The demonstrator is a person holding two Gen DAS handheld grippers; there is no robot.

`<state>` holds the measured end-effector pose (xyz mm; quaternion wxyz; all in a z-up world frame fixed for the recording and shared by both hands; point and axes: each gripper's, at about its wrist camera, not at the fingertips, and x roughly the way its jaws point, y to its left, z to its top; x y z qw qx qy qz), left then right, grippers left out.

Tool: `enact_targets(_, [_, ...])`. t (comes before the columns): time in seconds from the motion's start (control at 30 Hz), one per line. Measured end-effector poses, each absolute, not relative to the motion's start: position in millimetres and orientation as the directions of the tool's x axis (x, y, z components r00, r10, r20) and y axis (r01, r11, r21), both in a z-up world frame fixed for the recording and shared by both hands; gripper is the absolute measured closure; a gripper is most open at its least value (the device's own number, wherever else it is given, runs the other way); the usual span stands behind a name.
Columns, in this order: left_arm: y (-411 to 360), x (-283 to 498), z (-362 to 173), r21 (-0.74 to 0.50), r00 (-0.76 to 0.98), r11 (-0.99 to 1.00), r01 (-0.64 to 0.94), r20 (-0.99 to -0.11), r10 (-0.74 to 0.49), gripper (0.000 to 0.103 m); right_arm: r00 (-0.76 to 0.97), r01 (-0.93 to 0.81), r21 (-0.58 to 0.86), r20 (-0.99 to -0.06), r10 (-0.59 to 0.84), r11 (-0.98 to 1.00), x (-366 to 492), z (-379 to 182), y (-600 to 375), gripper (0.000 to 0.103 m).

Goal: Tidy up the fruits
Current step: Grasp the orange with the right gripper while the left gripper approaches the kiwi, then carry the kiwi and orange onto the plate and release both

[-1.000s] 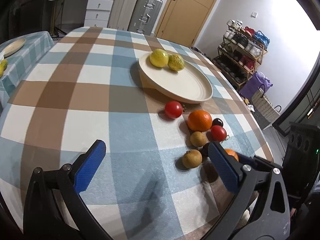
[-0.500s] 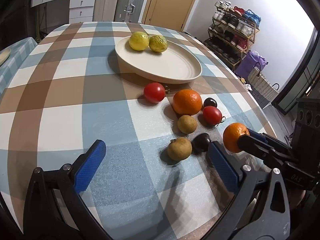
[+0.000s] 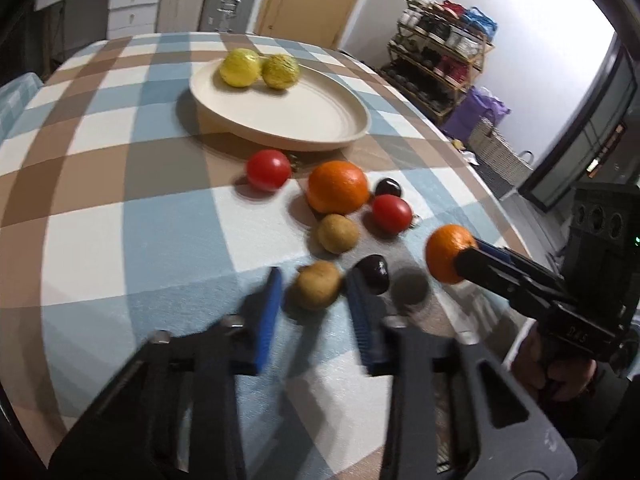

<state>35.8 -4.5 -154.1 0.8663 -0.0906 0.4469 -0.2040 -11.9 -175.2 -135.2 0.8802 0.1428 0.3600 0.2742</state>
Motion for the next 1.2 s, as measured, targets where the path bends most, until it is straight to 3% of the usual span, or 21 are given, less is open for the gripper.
enact_targets(0.5, [21, 52, -124, -0.347, 0.578, 0.893, 0.286, -0.681, -0.450, 0.079, 0.585, -0.400, 0.462, -0.536, 0.609, 0.791, 8, -127, -174, 0.063])
enact_targets(0.9, [37, 134, -96, -0.315, 0.629, 0.906, 0.282, -0.652, -0.423, 0.079, 0.590, -0.414, 0.464, -0.518, 0.619, 0.783, 76, -100, -174, 0.063])
enact_targets(1.2, [39, 203, -106, -0.308, 0.617, 0.916, 0.258, -0.676, -0.402, 0.079, 0.521, -0.440, 0.442, -0.583, 0.623, 0.782, 146, -101, -143, 0.063])
